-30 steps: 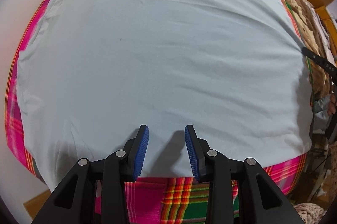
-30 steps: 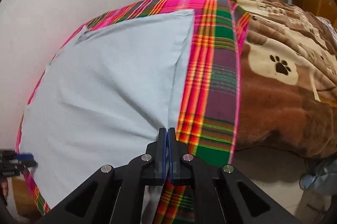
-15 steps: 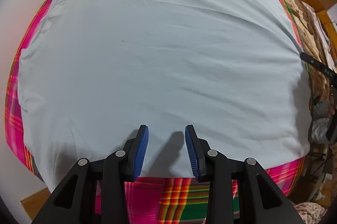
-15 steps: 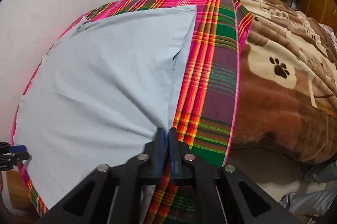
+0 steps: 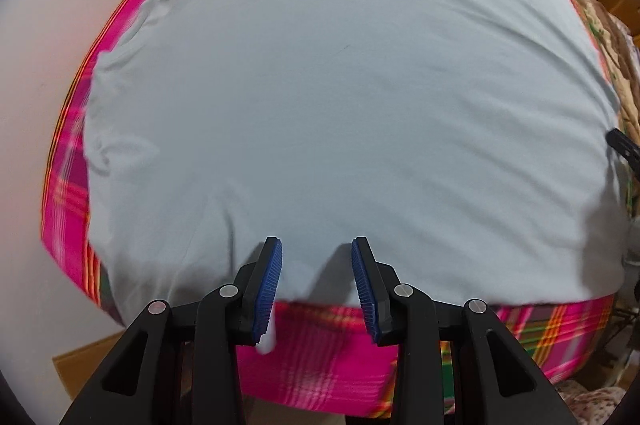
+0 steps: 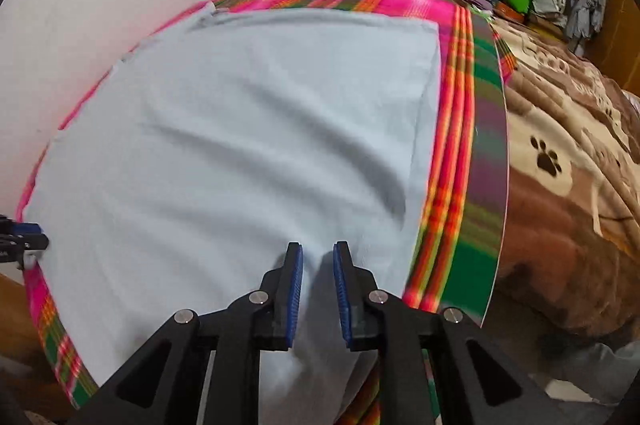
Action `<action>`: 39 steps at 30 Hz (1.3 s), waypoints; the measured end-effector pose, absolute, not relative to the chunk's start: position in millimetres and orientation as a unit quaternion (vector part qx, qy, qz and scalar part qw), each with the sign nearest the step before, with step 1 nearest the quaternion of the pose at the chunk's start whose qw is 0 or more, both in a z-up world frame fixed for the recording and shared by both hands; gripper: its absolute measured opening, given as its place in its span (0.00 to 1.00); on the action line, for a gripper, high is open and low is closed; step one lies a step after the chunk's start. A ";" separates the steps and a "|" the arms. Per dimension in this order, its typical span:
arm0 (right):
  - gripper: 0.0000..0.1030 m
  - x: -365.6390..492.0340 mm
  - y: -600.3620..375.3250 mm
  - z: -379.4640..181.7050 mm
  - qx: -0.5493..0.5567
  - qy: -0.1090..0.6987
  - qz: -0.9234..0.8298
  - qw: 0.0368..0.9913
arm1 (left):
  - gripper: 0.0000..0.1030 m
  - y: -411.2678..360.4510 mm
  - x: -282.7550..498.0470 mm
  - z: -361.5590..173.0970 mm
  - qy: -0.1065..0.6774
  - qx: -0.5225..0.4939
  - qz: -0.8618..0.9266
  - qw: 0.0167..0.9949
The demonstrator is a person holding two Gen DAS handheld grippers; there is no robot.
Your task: Fold clothes
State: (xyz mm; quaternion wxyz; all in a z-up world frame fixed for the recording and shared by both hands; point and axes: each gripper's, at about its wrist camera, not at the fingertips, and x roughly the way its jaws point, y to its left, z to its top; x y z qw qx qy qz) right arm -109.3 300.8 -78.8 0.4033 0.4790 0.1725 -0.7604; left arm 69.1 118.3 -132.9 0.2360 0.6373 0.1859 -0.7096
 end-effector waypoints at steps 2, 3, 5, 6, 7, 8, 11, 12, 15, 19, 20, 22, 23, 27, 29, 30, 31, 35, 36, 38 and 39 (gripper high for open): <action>0.11 -108.3 312.8 -79.0 0.476 0.166 -0.763 0.405 | 0.36 120.8 72.6 -135.0 0.182 0.641 -0.706 0.239; 0.09 -108.6 318.8 -78.6 0.476 0.164 -0.763 0.405 | 0.36 123.2 73.6 -136.4 0.180 0.643 -0.706 0.237; 0.08 -109.6 325.5 -76.3 0.479 0.166 -0.766 0.395 | 0.39 127.6 75.3 -139.3 0.177 0.646 -0.705 0.232; 0.08 -107.7 327.3 -73.3 0.478 0.174 -0.772 0.381 | 0.43 129.0 76.2 -140.2 0.179 0.645 -0.706 0.230; 0.13 -105.8 329.1 -70.2 0.477 0.181 -0.778 0.366 | 0.47 129.4 76.6 -140.2 0.182 0.645 -0.706 0.230; 0.14 -103.4 330.7 -67.1 0.476 0.187 -0.783 0.354 | 0.49 130.3 76.4 -140.8 0.183 0.646 -0.705 0.229; 0.14 -79.2 326.0 -58.0 0.486 0.163 -0.768 0.384 | 0.54 133.7 75.4 -141.8 0.182 0.647 -0.708 0.216; 0.14 -67.9 320.8 -58.4 0.488 0.165 -0.761 0.395 | 0.55 134.6 75.3 -142.5 0.183 0.646 -0.712 0.208; 0.14 -34.6 308.8 -71.1 0.491 0.198 -0.748 0.401 | 0.57 137.2 74.8 -144.4 0.185 0.642 -0.721 0.184; 0.12 -15.5 322.9 -76.8 0.498 0.189 -0.767 0.358 | 0.57 148.5 76.9 -143.4 0.148 0.644 -0.739 0.133; 0.12 -13.8 327.3 -76.6 0.501 0.188 -0.771 0.345 | 0.57 152.0 77.7 -142.9 0.135 0.644 -0.743 0.119; 0.12 -10.6 335.7 -74.9 0.513 0.185 -0.778 0.312 | 0.57 158.9 79.2 -141.8 0.110 0.644 -0.751 0.091; 0.12 -8.7 338.6 -73.6 0.518 0.182 -0.781 0.299 | 0.57 162.3 79.9 -141.2 0.097 0.644 -0.755 0.076; 0.12 11.2 336.0 -62.0 0.517 0.175 -0.791 0.277 | 0.57 172.8 73.0 -131.4 0.029 0.621 -0.782 0.039; 0.13 23.4 331.0 -57.2 0.517 0.173 -0.791 0.279 | 0.56 178.9 65.8 -129.7 -0.013 0.616 -0.788 0.026; 0.13 29.6 328.9 -55.5 0.517 0.175 -0.790 0.281 | 0.56 181.5 61.1 -129.9 -0.020 0.615 -0.788 0.019; 0.13 35.8 327.4 -54.0 0.516 0.177 -0.789 0.282 | 0.56 184.1 56.5 -130.2 -0.026 0.614 -0.789 0.011; 0.13 47.8 333.6 -53.9 0.523 0.182 -0.788 0.268 | 0.57 198.8 42.4 -143.3 -0.074 0.627 -0.775 -0.002; 0.14 49.5 335.5 -52.5 0.522 0.186 -0.789 0.265 | 0.57 201.9 40.1 -145.1 -0.086 0.627 -0.775 -0.003; 0.18 56.4 339.2 -48.9 0.518 0.197 -0.789 0.265 | 0.57 207.0 34.4 -145.4 -0.104 0.627 -0.772 0.000; 0.20 59.1 341.0 -47.9 0.517 0.204 -0.787 0.267 | 0.57 209.6 31.5 -145.5 -0.113 0.627 -0.770 0.001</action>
